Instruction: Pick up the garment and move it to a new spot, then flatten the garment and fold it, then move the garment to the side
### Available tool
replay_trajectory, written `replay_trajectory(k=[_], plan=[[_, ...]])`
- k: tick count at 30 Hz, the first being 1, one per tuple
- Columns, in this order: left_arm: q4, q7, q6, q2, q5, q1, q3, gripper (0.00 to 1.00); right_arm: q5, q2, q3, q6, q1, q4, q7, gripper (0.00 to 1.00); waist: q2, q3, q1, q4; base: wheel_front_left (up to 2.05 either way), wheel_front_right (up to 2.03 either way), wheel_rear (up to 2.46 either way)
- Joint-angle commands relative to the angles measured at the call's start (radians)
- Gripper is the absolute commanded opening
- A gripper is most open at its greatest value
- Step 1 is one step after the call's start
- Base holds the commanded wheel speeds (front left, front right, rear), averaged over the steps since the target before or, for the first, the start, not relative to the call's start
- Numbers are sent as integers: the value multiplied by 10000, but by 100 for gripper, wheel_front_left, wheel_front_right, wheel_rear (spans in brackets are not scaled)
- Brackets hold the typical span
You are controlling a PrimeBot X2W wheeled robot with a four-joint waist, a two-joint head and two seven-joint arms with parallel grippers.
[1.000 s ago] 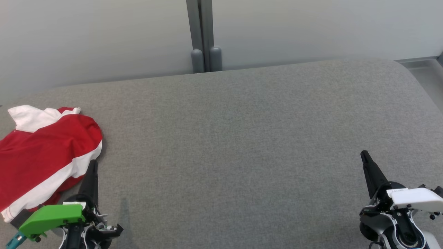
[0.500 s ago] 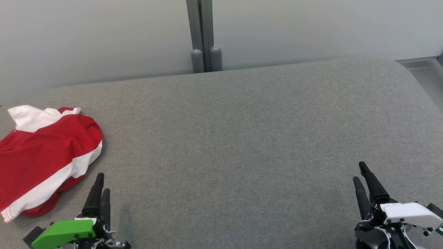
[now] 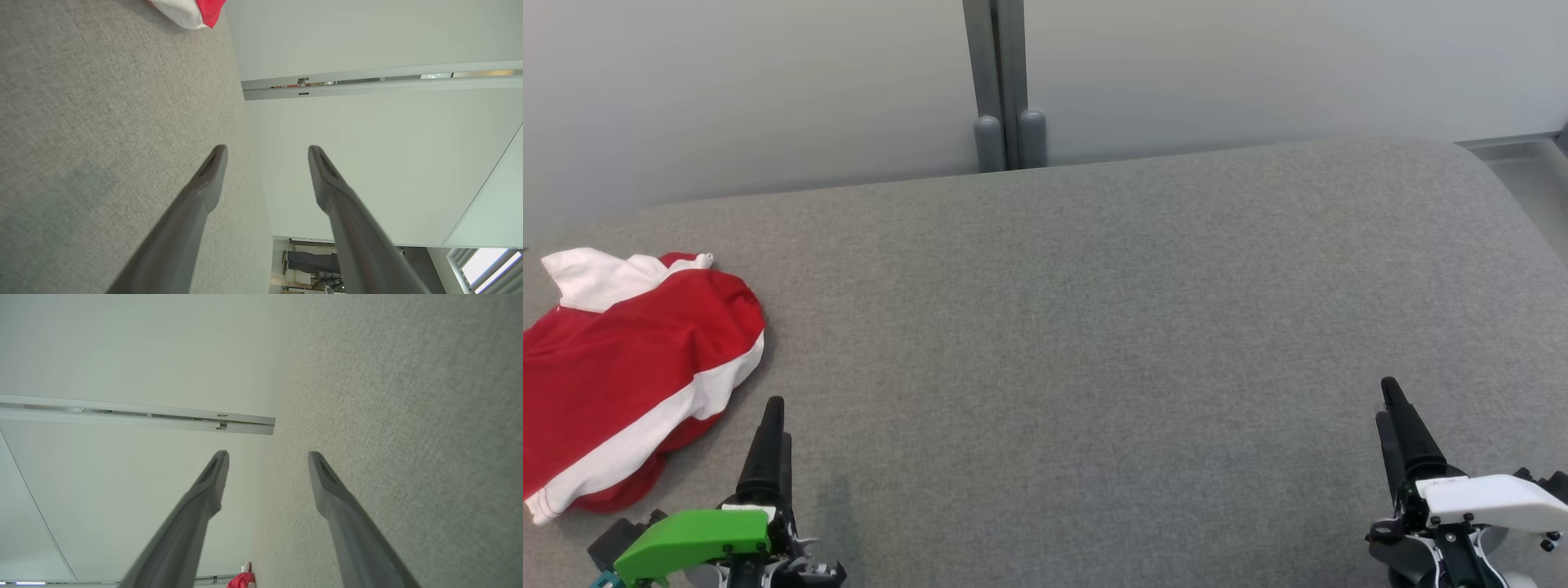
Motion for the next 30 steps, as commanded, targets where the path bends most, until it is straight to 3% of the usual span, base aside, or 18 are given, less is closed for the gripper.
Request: replay_trajectory(k=[1, 16, 30], plan=[[-224, -104, -21, 54, 281, -178, -45, 100, -470, -96, -65, 1, -58, -290, -120, 100, 0, 3, 0, 1, 0, 0, 0], [-760, -701, 85, 81, 3337, -378, -294, 100, -4129, -126, 11, 2, 66, -1389, -724, 100, 0, 36, 0, -8, 0, 0, 0], [-1101, -1181, 362, 103, 6292, -32, -633, 100, -6757, -146, 479, 3, 320, -1691, -1204, 100, 0, 64, 0, 9, 0, 0, 0]])
